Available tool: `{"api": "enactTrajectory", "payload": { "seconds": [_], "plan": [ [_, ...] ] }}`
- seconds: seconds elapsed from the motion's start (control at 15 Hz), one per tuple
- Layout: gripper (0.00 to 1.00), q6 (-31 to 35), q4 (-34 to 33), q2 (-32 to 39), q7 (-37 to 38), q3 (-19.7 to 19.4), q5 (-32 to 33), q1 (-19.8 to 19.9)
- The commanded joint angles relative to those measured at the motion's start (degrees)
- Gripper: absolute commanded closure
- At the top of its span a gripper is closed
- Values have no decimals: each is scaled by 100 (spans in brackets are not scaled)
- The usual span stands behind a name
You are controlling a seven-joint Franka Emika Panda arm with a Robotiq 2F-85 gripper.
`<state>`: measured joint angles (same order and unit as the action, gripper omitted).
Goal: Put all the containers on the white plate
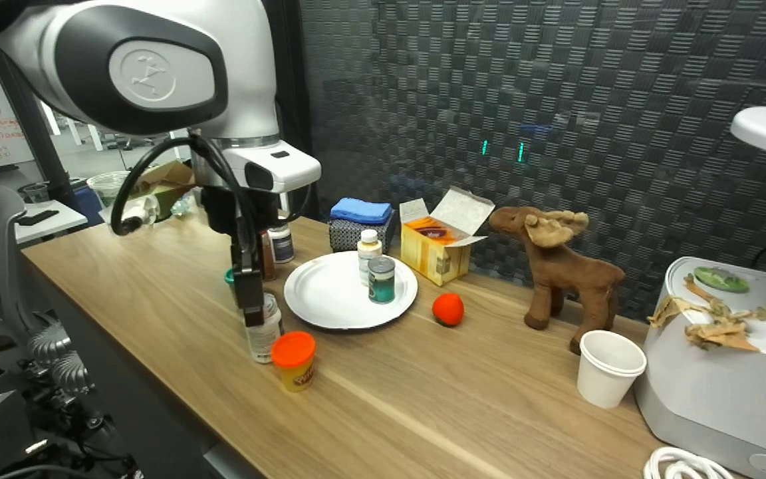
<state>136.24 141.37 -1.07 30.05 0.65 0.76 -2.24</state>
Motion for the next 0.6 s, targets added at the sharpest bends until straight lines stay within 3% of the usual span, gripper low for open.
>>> {"api": "enactTrajectory", "payload": {
  "seconds": [0.0,0.27,0.53],
  "plan": [
    [80,-136,77,-489,-57,102,98,-10],
    [80,-371,-212,-743,-145,217,130,11],
    [80,-466,-955,-425,-476,169,58,94]
  ]
}}
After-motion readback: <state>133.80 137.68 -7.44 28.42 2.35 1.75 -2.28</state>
